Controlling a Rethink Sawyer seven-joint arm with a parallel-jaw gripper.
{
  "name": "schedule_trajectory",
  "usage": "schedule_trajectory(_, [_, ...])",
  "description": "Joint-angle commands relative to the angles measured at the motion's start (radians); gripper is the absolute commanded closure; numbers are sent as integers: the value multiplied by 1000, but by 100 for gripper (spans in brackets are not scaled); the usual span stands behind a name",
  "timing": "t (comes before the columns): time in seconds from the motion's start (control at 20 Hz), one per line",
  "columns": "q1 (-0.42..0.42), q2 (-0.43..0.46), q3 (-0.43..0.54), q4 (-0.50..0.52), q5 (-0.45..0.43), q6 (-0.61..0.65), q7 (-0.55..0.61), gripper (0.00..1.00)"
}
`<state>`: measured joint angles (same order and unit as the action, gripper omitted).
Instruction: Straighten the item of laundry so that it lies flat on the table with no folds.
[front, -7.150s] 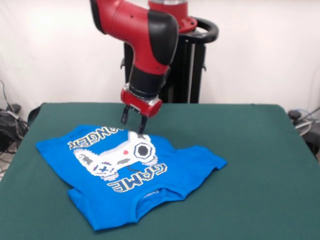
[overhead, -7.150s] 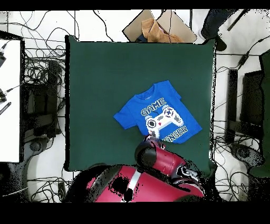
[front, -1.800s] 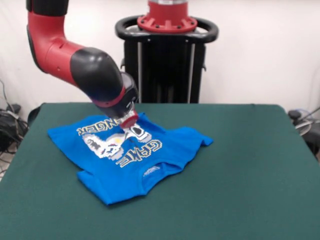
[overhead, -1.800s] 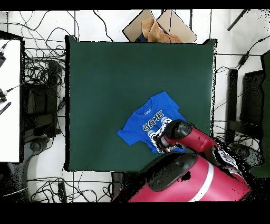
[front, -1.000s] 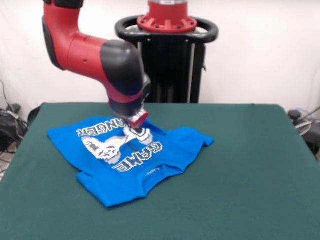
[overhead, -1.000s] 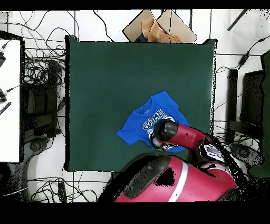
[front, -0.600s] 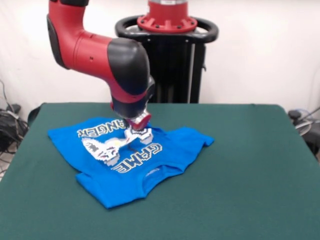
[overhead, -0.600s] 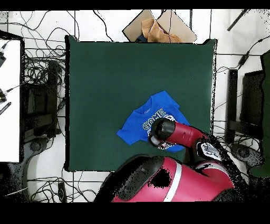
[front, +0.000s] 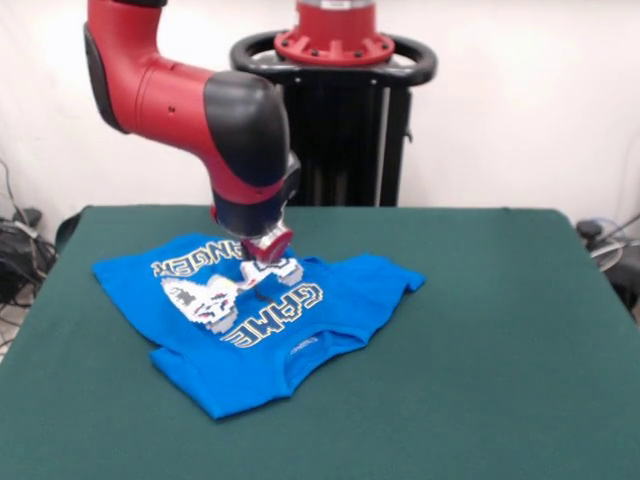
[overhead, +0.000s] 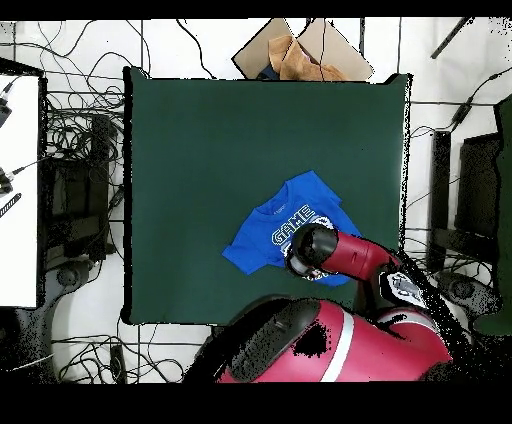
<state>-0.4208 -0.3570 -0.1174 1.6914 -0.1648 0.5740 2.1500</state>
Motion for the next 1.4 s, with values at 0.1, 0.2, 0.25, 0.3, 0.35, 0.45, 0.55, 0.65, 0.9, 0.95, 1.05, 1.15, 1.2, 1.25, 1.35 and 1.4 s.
schedule_trajectory(0.1, [-11,-72,105,14,33,-1,39,100])
schedule_trajectory(0.2, [-16,-90,117,35,35,9,30,100])
schedule_trajectory(0.25, [-19,-91,121,37,35,9,27,100])
schedule_trajectory(0.3, [-23,-91,124,40,33,4,26,100])
schedule_trajectory(0.35, [-25,-90,126,41,33,-1,28,100])
schedule_trajectory(0.45, [-29,-91,133,44,15,-25,20,0])
schedule_trajectory(0.55, [-35,-93,140,49,20,-27,20,0])
schedule_trajectory(0.65, [-34,-96,139,48,24,-15,26,0])
schedule_trajectory(0.9, [-42,-107,147,45,30,0,26,0])
schedule_trajectory(0.95, [-41,-111,147,50,27,-11,29,0])
schedule_trajectory(1.05, [-30,-126,135,64,17,-42,46,0])
schedule_trajectory(1.15, [-27,-127,132,64,13,-49,52,0])
schedule_trajectory(1.2, [-26,-127,130,64,11,-53,55,0])
schedule_trajectory(1.25, [-24,-128,129,64,9,-57,58,0])
schedule_trajectory(1.35, [-22,-128,126,65,5,-64,64,0])
schedule_trajectory(1.4, [21,-110,81,63,-26,-161,118,0])
